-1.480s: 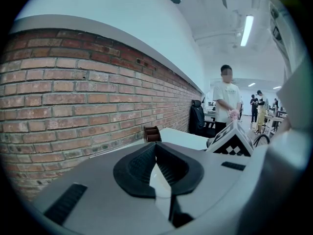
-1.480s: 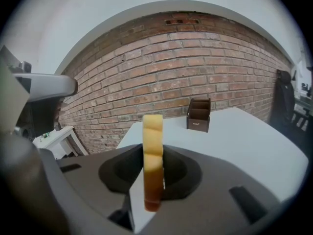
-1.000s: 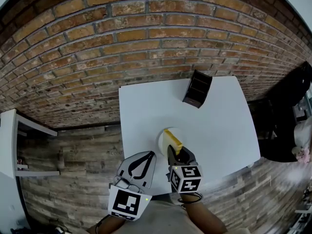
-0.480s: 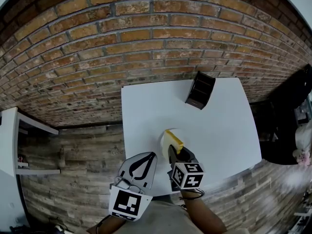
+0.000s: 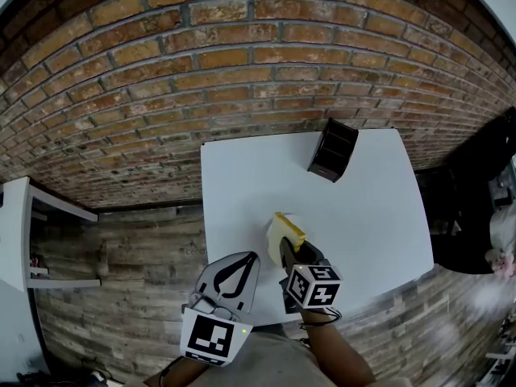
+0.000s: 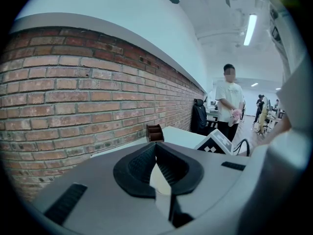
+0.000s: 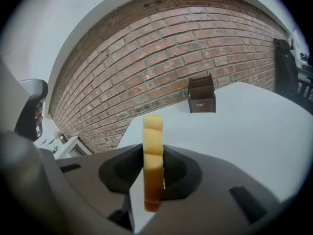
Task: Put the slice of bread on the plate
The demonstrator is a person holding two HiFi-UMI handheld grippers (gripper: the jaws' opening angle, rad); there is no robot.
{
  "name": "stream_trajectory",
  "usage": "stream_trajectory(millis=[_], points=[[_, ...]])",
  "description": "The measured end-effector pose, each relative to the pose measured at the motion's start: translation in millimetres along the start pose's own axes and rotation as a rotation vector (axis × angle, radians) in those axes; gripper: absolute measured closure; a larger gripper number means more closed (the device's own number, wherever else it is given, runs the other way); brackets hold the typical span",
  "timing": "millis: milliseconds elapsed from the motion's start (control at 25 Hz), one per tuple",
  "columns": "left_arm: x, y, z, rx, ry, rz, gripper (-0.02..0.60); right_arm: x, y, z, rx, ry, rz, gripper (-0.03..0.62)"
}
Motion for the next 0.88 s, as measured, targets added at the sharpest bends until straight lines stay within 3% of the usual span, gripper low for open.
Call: stream_trajectory(millis=[440, 880], points=[[-3, 1, 0, 0.005, -0.003, -0.003, 0.572, -5, -2, 13, -0.065, -0.026, 0.011, 0.493], [-1, 0, 1, 0.011, -0.008, -0.003, 0.572, -7, -3, 20, 0.043, 0.011, 0.012, 0.477]])
Point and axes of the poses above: the fingertips, and each gripper's own axes: x backward along the fingers, z to its right, y out of its underside, the point moved 1 cm from there along x, backward along the fingers, and after that the axes turned 2 degrees about z, right-handed, at the moved point
